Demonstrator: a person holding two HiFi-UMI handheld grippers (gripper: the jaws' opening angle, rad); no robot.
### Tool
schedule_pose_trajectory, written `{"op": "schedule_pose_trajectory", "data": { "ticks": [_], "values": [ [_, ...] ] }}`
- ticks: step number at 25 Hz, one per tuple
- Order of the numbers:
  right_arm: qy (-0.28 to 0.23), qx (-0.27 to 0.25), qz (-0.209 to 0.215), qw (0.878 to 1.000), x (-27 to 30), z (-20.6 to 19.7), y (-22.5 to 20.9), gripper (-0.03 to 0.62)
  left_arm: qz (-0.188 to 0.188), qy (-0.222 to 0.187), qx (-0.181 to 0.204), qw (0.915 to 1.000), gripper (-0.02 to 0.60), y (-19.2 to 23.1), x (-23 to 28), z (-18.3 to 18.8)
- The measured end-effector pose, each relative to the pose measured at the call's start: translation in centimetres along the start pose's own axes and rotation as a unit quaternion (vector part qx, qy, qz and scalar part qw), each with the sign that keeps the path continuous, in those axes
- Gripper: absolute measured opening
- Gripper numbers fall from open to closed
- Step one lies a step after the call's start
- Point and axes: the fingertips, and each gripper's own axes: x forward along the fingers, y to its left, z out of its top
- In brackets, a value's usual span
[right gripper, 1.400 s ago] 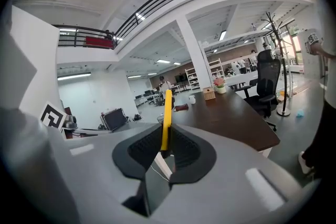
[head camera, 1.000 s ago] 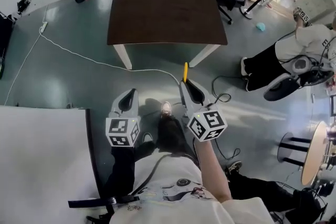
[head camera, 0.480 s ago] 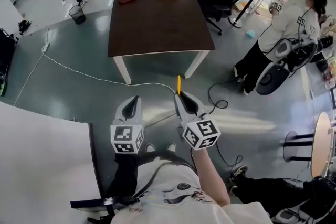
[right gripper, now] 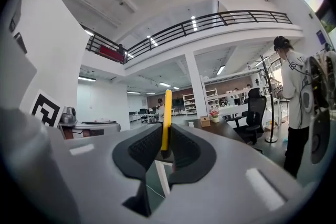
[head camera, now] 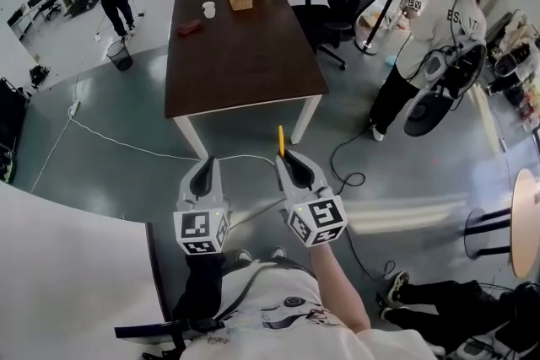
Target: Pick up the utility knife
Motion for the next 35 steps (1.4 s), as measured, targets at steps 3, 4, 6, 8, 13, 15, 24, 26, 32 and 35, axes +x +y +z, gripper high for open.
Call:
{"op": "schedule_pose_trajectory", "data": {
  "ticks": [3,4,6,8,13,15,24,26,32,35],
  "values": [
    [-0.009,-0.010,0.002,1.000,0.3,0.7,-0.2,0.049,-0.001,-0.017,0.013,0.9998,-0.003,-0.4,0.5,1.2],
    [-0.010,-0.013,0.003,1.000,0.4,0.9,-0.1,0.049,-0.001,-0.021,0.016,0.9996,-0.003,-0.4,0.6,1.6],
    [-0.012,-0.018,0.008,1.000,0.8,1.1,0.2,0.049,0.003,-0.028,0.021,0.9994,-0.003,-0.2,0.7,2.2],
    [-0.017,-0.024,0.013,0.999,1.3,1.5,0.2,0.049,0.010,-0.035,0.027,0.9990,-0.003,0.0,1.1,2.7],
    [-0.019,-0.026,0.011,0.999,1.7,1.7,-0.6,0.049,0.011,-0.035,0.034,0.9987,-0.003,-0.1,1.8,2.8],
    [-0.017,-0.026,0.013,0.999,1.9,1.5,-0.6,0.049,0.015,-0.034,0.033,0.9988,-0.003,0.2,1.8,2.7],
    [-0.012,-0.023,0.008,1.000,2.2,1.5,-1.7,0.049,0.028,-0.033,0.029,0.9986,-0.003,0.5,2.3,2.7],
    [-0.011,-0.022,0.006,1.000,2.2,1.4,-2.1,0.049,0.026,-0.031,0.028,0.9988,-0.003,0.3,2.6,2.5],
    [-0.009,-0.027,-0.001,1.000,2.2,1.1,-2.2,0.048,0.029,-0.029,0.024,0.9989,-0.003,0.6,2.4,2.2],
    [-0.009,-0.028,0.000,1.000,2.2,1.1,-2.3,0.048,0.029,-0.029,0.023,0.9989,-0.003,0.5,2.5,2.1]
  ]
}}
